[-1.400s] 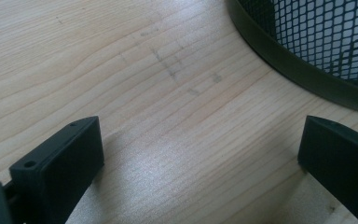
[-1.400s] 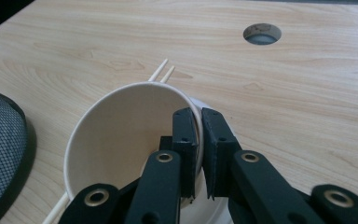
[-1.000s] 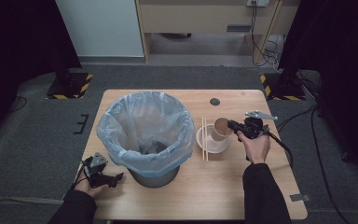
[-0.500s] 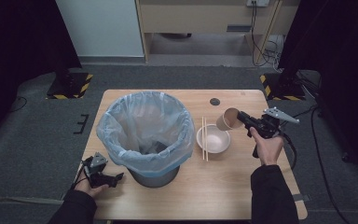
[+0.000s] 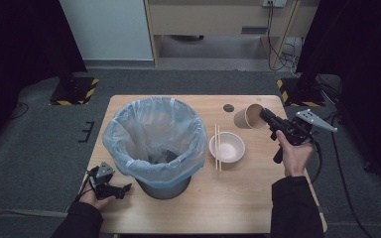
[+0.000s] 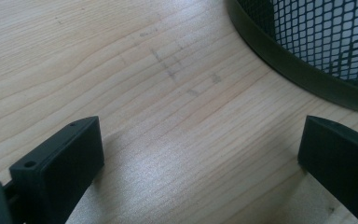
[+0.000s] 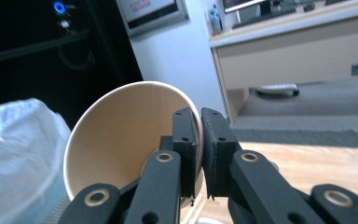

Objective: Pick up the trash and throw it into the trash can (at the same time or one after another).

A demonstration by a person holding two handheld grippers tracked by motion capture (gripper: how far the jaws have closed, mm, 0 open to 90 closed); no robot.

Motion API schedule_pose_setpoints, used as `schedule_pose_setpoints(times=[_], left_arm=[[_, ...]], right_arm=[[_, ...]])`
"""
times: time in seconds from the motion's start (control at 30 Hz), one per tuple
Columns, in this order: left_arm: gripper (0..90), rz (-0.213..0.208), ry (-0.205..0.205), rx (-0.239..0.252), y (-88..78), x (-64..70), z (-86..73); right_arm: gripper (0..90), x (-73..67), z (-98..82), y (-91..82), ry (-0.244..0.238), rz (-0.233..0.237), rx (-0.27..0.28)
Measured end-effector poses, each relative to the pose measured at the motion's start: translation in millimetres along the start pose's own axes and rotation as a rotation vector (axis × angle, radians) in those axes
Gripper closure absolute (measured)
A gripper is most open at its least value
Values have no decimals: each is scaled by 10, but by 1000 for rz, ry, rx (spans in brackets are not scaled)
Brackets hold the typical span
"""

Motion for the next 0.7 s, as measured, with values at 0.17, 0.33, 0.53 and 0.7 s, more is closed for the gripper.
schedule_pose_setpoints(times=[0.17, 0.33, 0.53, 0.7], left_arm=[[0, -1, 1, 0, 1, 4, 1], [0, -1, 2, -1, 2, 6, 1], [0, -2, 2, -1, 2, 7, 1], [0, -2, 2, -1, 3, 8, 1]], right_arm=[[851, -82, 172, -59, -17, 12, 50], [851, -176, 337, -123, -23, 33, 102], [851, -287, 490, -180, -31, 56, 146], [851, -408, 610, -217, -38, 88, 180]])
Point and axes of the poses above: each handheld gripper's, and its own axes: y roughly forward along the jaws, z roughly out of its top, x roughly to its right, the point moved 8 cm from there along y, roughly forward along the jaws, and after that the axes turned 14 degrees about -y, right-handed, at the moved point
